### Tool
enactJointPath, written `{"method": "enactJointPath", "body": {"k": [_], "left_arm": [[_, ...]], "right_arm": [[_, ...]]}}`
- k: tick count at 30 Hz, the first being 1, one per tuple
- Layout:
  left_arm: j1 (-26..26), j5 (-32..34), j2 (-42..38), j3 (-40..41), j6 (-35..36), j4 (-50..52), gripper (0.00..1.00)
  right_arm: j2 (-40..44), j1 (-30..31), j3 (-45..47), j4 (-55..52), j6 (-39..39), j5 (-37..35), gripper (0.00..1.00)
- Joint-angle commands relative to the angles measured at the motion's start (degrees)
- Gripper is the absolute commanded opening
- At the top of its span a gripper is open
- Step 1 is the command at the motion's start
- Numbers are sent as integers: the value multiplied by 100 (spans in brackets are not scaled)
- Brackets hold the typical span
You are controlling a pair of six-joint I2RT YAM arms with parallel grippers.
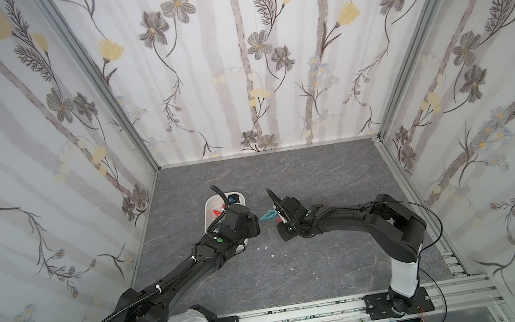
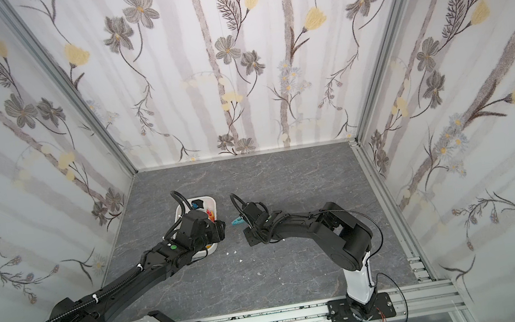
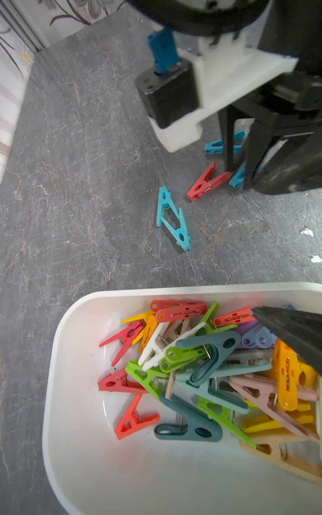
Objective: Put the clothespins into the storage box
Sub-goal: Adjust the clothespin at the center of the board, then pick up the clothespin from the center of the board.
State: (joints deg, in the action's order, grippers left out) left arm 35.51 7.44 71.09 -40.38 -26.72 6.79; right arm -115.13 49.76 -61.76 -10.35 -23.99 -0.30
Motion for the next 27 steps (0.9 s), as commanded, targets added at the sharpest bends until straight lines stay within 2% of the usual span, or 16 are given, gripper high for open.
{"method": "enactJointPath", "body": {"k": [1,8,18,27], "left_arm": [[-2,-109,60,-37,107,-339,64],[6,-175,54,65,13,-501,64],[1,-246,-130,181,160,-401,63],[5,-430,222,-19,349,-556,63]], "right_arm": [[256,19,133,-133,-159,29,45],[589,-184,83,-482,-260,-197,44],[632,543,281,-647,-521,-424,34],[272,561,102,-725,-536,-716,30]]}}
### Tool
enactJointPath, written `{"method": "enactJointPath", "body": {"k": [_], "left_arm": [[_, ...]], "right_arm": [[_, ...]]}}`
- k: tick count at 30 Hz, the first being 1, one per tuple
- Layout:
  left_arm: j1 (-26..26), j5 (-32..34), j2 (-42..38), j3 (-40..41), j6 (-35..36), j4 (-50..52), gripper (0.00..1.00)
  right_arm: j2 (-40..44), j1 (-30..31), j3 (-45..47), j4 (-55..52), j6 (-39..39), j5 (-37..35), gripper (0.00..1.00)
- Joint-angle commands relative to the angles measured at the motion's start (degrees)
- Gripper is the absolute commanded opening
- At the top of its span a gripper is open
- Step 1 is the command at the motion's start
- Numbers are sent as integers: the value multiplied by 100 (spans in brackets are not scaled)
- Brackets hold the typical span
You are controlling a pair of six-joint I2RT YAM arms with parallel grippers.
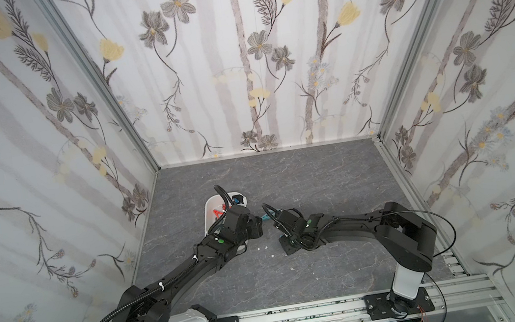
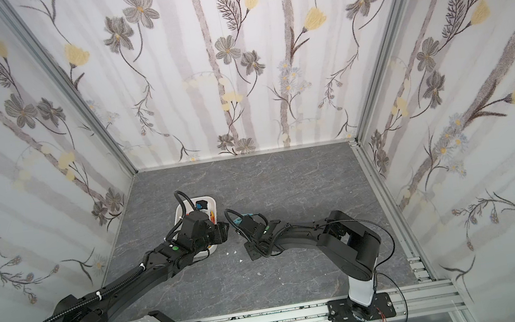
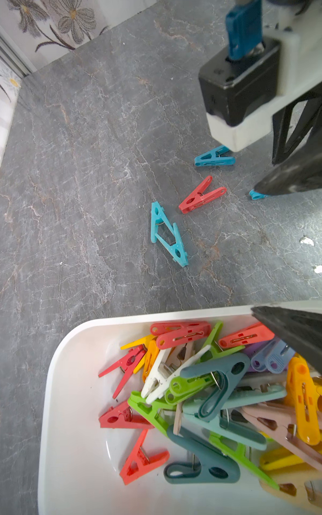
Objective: Put the clothespins into the storage box
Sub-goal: Pick up the clothespin from the center of the board, then place the clothespin in the storage box.
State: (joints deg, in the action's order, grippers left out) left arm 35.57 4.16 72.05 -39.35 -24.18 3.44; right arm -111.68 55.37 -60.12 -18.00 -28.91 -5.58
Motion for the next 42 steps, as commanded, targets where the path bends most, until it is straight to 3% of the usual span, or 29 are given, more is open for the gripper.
{"method": "enactJointPath", "body": {"k": [1,5,9,18,25,33,37,42], "left_arm": [[0,-109,164,-144,103,-228,63],[2,-93,165,-117,83,-242,63],[-37,45,30,-84,89,-86,63],[-594,323,-655,-89,106,446,63],[-1354,919,-1036,-189,50,1088,64],[-1652,1130,-1508,12,-75,1205,77],[-1697,909,-1660,55,-134,1111,79],[-1738,615,-1809,175,-221,876,79]], "right_arm": [[-106,-3,-61,50,-23,-204,29],[-248,-22,-144,121,69,-231,26],[-418,-18,-313,97,130,-285,15],[156,194,-573,-263,17,-392,6],[-219,387,-1829,-53,-139,101,7],[-1494,135,-3510,174,-165,728,8],[-1572,-90,-3635,158,-180,769,23],[-984,-352,-2977,371,-150,857,27]]}}
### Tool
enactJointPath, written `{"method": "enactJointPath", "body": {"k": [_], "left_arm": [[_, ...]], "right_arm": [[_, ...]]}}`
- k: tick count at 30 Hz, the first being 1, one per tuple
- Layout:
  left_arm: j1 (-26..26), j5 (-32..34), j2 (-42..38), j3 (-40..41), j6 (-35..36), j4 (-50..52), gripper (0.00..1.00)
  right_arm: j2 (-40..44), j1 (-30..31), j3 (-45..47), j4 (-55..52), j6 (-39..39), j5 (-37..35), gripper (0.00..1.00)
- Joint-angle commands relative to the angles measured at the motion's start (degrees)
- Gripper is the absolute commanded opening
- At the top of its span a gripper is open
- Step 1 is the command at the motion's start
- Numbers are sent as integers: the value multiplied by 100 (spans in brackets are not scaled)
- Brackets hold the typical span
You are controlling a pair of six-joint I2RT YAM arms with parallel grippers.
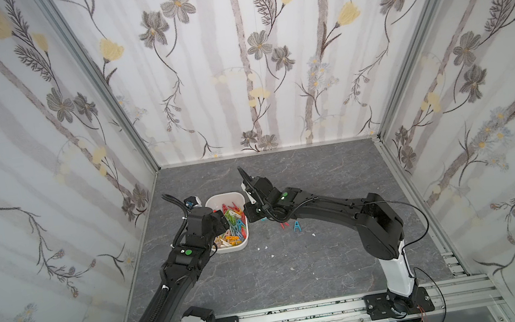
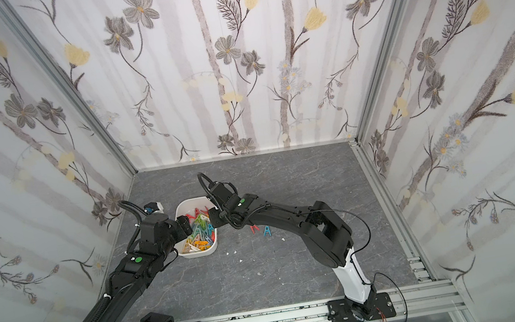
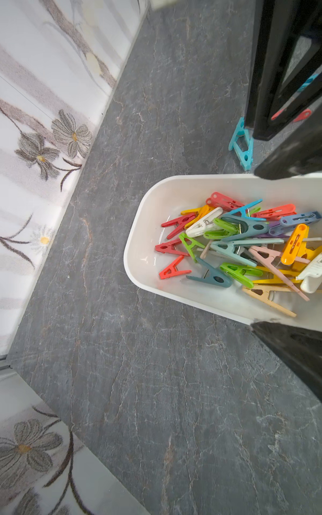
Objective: Put the clothespins into the storage box
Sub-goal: Place the clothespin in the storage box, then pick up the clothespin from the center of the board.
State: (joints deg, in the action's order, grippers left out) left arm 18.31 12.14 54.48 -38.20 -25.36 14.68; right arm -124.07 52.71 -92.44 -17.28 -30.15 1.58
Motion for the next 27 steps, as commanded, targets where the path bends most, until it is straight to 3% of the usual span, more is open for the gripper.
{"method": "enactJointPath", "body": {"k": [1,5,12,15,27], "left_arm": [[-8,-283,-66,90,-104,-348,77],[136,-970,22,84,39,-710,69],[2113,-809,623,185,15,-1300,69],[2598,-934,988,322,-250,-1621,69],[2837,-741,1566,261,-131,-1638,70]], "right_arm": [[410,-135,459,366,-66,165,27],[1134,-306,1525,518,-153,-92,26],[2190,-532,3362,274,-342,-1089,24],[2238,-532,3671,180,-382,-1144,25],[1502,-753,3587,400,-384,-1187,24]]}}
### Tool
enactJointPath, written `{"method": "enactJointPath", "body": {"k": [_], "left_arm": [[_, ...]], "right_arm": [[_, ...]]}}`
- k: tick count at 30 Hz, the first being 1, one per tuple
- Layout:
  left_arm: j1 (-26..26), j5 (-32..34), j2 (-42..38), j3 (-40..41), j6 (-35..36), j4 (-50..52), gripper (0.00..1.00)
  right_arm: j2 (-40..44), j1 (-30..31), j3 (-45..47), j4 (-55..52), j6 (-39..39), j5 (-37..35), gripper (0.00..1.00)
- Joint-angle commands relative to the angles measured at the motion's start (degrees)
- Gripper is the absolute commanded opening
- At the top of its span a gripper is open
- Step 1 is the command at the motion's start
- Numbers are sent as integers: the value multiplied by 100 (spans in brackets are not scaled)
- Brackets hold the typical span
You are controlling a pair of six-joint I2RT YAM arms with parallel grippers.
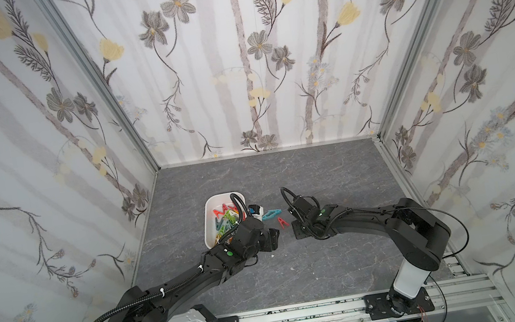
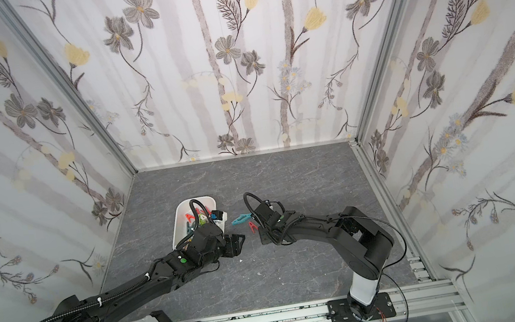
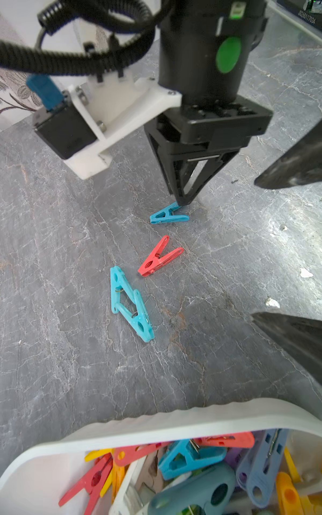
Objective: Put the clothespins into the storage box
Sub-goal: Pick up the clothespin from the center of the board.
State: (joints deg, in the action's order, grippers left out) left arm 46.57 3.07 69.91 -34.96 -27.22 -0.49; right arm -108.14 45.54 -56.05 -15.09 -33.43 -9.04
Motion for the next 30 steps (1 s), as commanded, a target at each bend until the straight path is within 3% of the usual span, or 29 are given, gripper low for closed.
{"method": "enactJointPath", "body": {"k": [1,9,17,24,30], "left_arm": [[7,175,30,-61,59,-103,70],[8,166,101,-27,64,-145,70],[-76,373,18,-100,53,47,71],[-1076,454,-516,-255,59,504,70],[-2090,725,-1040,-340,134,983,70]], "right_arm": [[-142,-53,-46,177,-54,-137,23],[-399,-102,-72,423,-74,-15,20],[-279,-56,-143,286,35,-12,9],[140,502,-653,-251,35,-129,9],[-126,1158,-1711,-225,-81,298,8]]}}
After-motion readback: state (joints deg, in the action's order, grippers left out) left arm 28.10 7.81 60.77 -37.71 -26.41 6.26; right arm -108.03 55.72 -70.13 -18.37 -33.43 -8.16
